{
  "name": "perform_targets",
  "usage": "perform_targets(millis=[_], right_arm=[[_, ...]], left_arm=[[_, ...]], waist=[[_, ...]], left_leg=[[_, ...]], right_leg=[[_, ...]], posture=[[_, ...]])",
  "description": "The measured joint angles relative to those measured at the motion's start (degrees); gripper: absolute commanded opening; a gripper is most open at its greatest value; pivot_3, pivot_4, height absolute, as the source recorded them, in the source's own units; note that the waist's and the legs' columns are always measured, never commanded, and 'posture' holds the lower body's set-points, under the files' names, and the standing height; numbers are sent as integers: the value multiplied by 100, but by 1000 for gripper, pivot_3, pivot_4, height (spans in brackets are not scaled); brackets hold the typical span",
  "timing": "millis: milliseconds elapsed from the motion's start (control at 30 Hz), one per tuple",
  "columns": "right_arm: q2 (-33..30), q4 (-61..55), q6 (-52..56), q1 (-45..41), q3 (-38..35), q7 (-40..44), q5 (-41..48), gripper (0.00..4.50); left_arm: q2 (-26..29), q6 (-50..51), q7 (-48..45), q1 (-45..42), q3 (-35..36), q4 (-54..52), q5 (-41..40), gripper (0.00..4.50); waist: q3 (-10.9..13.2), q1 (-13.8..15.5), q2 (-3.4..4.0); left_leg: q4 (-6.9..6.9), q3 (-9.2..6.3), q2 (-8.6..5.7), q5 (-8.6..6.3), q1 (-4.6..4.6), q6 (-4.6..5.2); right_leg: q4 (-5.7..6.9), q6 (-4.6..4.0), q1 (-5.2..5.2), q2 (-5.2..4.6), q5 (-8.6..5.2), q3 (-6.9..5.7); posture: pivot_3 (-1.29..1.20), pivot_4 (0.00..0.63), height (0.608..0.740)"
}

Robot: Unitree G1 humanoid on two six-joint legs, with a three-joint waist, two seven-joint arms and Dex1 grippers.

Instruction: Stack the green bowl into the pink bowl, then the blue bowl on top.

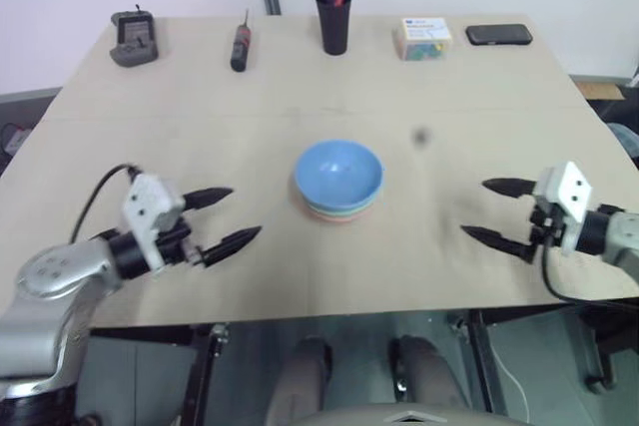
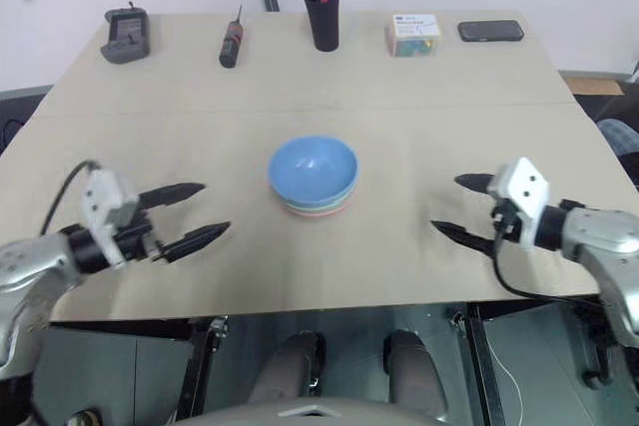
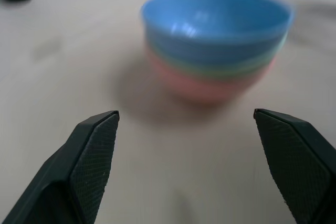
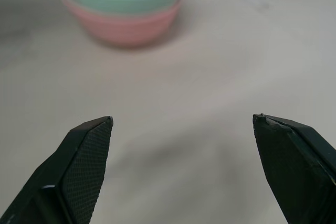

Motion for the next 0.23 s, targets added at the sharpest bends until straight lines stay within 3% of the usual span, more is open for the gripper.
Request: perform_targets(millis=[233], right_arm=[[-280, -135, 201, 78, -489, 246, 343, 4500]], left_arm=[[339, -75, -436, 281, 408, 214, -83, 4459]], waist=[[-1, 14, 0]], left_leg=[[5, 8, 6, 0, 52, 0]], right_leg=[[-5, -20, 49, 8, -14, 5]], posture=[[0, 150, 740]])
